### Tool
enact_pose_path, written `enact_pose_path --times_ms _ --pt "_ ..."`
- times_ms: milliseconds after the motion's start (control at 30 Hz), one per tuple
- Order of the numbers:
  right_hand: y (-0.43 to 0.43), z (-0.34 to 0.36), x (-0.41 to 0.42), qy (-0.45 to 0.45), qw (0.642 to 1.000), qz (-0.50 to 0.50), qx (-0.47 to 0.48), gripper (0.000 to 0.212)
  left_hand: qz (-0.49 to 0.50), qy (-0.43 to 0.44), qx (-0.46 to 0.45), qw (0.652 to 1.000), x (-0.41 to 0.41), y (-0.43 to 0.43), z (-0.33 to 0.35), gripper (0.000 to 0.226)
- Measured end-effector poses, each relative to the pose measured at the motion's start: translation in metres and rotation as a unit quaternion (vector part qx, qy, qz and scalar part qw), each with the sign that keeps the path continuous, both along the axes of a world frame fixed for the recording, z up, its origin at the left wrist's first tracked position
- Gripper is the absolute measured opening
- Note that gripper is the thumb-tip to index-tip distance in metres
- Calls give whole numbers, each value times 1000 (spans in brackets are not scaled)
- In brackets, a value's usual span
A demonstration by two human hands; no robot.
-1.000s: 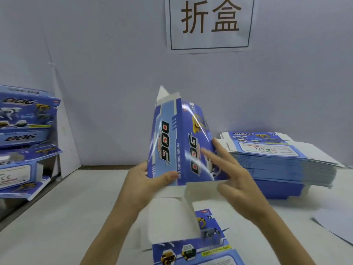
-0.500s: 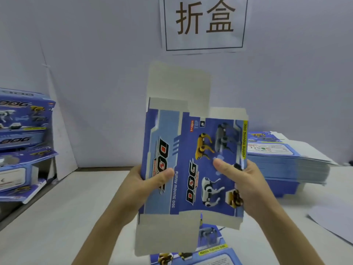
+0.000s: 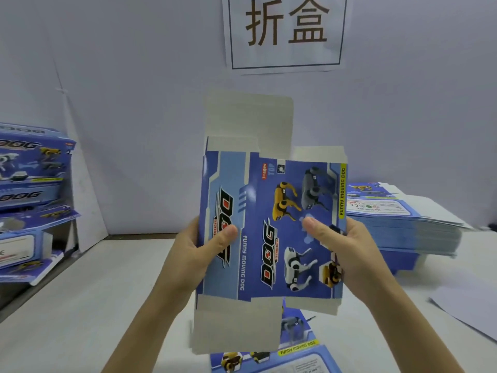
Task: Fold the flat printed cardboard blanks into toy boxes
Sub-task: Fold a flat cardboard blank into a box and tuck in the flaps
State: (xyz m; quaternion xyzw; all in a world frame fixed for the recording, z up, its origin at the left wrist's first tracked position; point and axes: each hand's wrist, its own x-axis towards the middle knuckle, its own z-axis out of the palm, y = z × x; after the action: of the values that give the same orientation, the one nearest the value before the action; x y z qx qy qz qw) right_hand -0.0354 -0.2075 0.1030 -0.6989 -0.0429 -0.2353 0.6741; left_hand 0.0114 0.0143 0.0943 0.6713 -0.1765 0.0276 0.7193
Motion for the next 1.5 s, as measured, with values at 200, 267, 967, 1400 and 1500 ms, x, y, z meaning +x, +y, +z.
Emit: enact_pose_path --times_ms 200,267,967,1400,1500 --pt "3 1 -1 -25 1000 0 3 20 9 -14 -11 1000 4 -4 -5 38" --pt "1 -1 0 -20 1000 -6 13 19 8 -17 -5 1000 4 -4 -5 39" --pt "8 -3 0 -65 997 -23 24 21 28 -71 -9 997 2 -2 0 41" --pt "10 8 -3 -16 916 280 288 64 -39 -230 151 961 -8 15 10 93" --pt "9 6 -3 -23 904 267 335 41 -33 -244 187 951 -9 11 9 90"
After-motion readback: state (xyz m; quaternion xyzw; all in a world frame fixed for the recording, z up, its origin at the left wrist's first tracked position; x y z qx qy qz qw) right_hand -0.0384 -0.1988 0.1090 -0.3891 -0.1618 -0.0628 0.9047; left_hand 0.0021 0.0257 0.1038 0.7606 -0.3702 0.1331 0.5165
